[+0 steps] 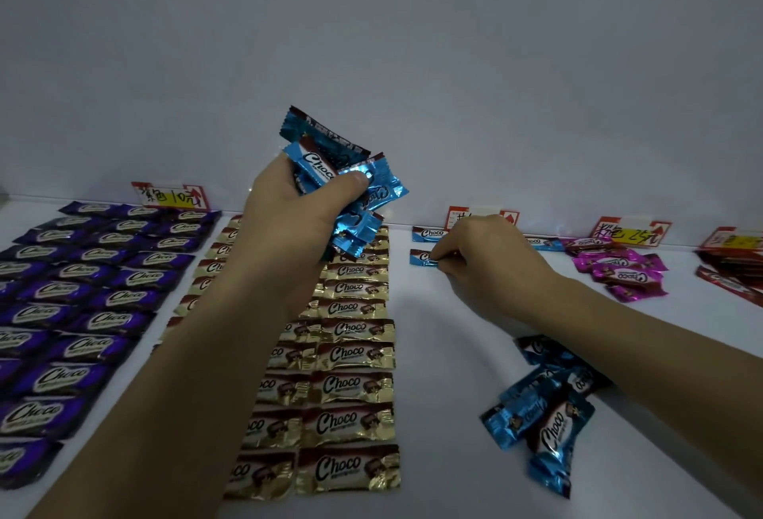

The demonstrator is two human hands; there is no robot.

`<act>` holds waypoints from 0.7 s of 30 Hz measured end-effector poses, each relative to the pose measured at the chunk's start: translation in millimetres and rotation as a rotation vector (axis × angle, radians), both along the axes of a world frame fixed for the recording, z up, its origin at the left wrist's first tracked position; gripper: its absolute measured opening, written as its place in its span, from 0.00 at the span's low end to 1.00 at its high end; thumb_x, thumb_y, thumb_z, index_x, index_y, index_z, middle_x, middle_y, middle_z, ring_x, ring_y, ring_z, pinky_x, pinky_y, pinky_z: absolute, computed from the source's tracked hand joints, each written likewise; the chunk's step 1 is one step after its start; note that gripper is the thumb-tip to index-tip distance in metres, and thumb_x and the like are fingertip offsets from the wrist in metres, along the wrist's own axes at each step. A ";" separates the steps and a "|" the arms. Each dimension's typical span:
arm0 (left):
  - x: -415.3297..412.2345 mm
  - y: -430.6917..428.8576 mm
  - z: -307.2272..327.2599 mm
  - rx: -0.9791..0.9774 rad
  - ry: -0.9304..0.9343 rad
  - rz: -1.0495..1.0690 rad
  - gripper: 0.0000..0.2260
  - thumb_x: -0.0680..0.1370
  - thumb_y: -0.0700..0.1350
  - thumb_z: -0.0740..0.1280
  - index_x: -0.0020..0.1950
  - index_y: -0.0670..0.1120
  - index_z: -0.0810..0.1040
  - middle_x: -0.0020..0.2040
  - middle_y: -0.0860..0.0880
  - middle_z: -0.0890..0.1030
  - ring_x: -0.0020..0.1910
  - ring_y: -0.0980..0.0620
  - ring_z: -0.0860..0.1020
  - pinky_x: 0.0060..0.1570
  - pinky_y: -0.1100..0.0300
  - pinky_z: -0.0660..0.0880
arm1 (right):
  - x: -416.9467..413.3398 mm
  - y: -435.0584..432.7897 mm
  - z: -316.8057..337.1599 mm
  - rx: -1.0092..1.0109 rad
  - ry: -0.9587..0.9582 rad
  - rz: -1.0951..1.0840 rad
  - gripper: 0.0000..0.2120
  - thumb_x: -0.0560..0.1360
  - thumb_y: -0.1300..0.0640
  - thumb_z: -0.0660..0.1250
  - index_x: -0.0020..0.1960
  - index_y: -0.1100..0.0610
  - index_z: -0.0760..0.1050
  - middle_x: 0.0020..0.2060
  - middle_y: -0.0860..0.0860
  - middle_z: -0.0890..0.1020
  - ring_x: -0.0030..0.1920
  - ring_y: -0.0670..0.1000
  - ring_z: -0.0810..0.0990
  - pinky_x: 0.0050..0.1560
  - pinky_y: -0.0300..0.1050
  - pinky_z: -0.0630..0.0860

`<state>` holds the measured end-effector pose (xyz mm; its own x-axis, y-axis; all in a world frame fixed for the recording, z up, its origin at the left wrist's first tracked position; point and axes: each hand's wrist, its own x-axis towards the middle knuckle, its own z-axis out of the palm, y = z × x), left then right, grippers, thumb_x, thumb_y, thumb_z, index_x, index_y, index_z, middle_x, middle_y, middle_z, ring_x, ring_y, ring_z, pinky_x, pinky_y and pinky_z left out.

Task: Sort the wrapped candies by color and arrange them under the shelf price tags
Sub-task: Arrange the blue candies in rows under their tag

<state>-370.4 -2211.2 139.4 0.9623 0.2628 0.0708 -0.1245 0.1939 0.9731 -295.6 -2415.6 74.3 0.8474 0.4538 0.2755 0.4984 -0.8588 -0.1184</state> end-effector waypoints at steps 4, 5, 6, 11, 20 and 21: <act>1.8 -1.0 -2.9 0.013 0.014 -0.007 0.12 0.77 0.40 0.71 0.60 0.43 0.77 0.53 0.45 0.85 0.48 0.49 0.86 0.47 0.54 0.82 | 6.5 3.5 -0.8 -0.011 -0.016 -0.004 0.11 0.79 0.56 0.67 0.57 0.47 0.85 0.50 0.49 0.84 0.48 0.50 0.79 0.49 0.48 0.79; 1.9 -1.1 -3.1 0.013 0.013 -0.011 0.12 0.77 0.40 0.71 0.60 0.43 0.77 0.53 0.45 0.85 0.48 0.49 0.86 0.46 0.54 0.82 | 7.3 3.8 -1.3 -0.007 -0.017 -0.006 0.11 0.79 0.57 0.67 0.57 0.47 0.85 0.50 0.49 0.84 0.48 0.51 0.79 0.49 0.48 0.79; 2.1 -0.9 -3.3 0.016 0.014 -0.012 0.12 0.77 0.40 0.71 0.60 0.43 0.77 0.52 0.45 0.85 0.48 0.49 0.86 0.46 0.55 0.81 | 8.0 3.9 -1.6 -0.002 -0.017 -0.011 0.11 0.79 0.57 0.67 0.56 0.48 0.85 0.49 0.49 0.84 0.48 0.51 0.79 0.48 0.48 0.79; 2.6 -1.3 -3.4 0.026 0.021 -0.027 0.11 0.77 0.40 0.71 0.59 0.43 0.77 0.52 0.45 0.85 0.47 0.49 0.86 0.45 0.55 0.81 | 9.9 2.3 -1.1 -0.001 -0.019 -0.044 0.11 0.77 0.57 0.66 0.53 0.49 0.86 0.46 0.51 0.84 0.45 0.53 0.79 0.46 0.51 0.80; 3.0 -2.3 -5.1 0.023 0.082 -0.072 0.10 0.77 0.40 0.71 0.58 0.45 0.76 0.52 0.45 0.84 0.48 0.49 0.86 0.45 0.55 0.83 | 13.8 -0.4 -4.8 -0.004 -0.041 -0.070 0.11 0.76 0.57 0.67 0.52 0.49 0.86 0.45 0.51 0.85 0.44 0.53 0.80 0.46 0.50 0.80; 2.6 -2.7 -5.4 0.028 0.098 -0.084 0.10 0.77 0.40 0.71 0.57 0.45 0.76 0.52 0.45 0.85 0.48 0.49 0.86 0.45 0.54 0.83 | 13.0 -0.5 -3.6 -0.011 -0.041 -0.074 0.10 0.76 0.57 0.67 0.51 0.49 0.86 0.45 0.51 0.85 0.43 0.52 0.79 0.45 0.49 0.80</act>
